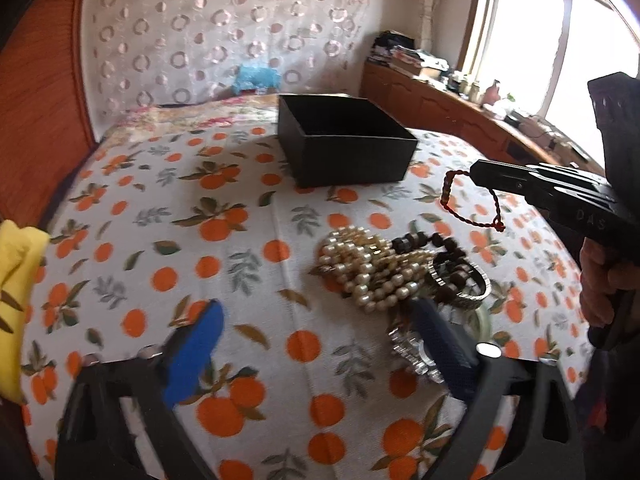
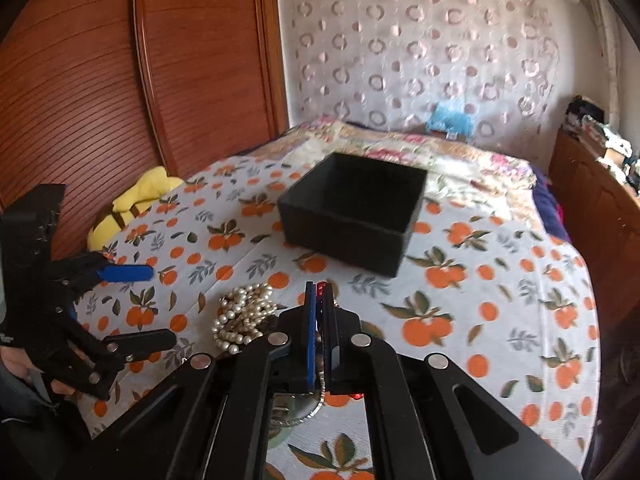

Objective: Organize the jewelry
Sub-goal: 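Lower the right gripper onto the red bead bracelet and close it, then grasp the pearl necklace with the left gripper and lift it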

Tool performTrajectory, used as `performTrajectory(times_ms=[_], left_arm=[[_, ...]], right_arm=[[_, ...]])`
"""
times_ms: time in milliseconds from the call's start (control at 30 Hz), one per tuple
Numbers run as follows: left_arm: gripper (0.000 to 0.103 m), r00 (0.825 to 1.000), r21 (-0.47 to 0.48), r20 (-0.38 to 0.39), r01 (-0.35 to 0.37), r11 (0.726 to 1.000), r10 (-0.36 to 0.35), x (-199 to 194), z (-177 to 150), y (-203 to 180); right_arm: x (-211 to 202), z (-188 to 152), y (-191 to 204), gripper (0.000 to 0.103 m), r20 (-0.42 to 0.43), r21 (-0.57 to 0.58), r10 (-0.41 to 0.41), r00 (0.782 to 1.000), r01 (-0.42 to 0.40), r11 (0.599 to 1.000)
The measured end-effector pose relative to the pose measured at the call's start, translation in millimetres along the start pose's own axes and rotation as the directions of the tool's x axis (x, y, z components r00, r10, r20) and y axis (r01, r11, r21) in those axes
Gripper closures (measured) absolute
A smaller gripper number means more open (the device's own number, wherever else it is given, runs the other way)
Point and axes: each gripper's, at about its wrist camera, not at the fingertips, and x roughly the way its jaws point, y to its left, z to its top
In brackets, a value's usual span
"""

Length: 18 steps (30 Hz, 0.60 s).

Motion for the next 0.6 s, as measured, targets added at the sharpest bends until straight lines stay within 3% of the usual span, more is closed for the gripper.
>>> performTrajectory(times_ms=[133, 200, 300, 533, 600], left_arm=[[0.053, 0.998, -0.002, -0.038, 0.058, 0.998, -0.058, 13.5, 4.7, -4.3], [0.071, 0.995, 0.001, -0.062, 0.075, 0.997, -0.075, 21.1, 6.1, -9.0], [0.081, 0.992, -0.002, -0.088, 0.095, 0.996, -0.094, 29.1, 7.8, -12.9], [0.084, 0.993, 0.011, -0.092, 0.069, 0.998, -0.068, 40.4, 14.1, -15.5], [0.096, 0.995, 0.029, -0.080, 0.056, 0.998, -0.053, 39.4, 15.6, -17.3]], right_arm=[[-6.5, -2.5, -2.1, 0.100, 0.014, 0.001, -0.016, 1.000, 0.016, 1.000], [-6.4, -5.0, -3.1, 0.100, 0.012, 0.005, -0.017, 1.000, 0.017, 1.000], [-5.1, -8.5, -3.2, 0.100, 0.007, 0.007, -0.020, 1.000, 0.020, 1.000], [-2.9, -13.6, -4.6, 0.100, 0.000, 0.016, -0.020, 1.000, 0.020, 1.000], [-2.2, -14.6, -5.1, 0.100, -0.002, 0.017, -0.018, 1.000, 0.018, 1.000]])
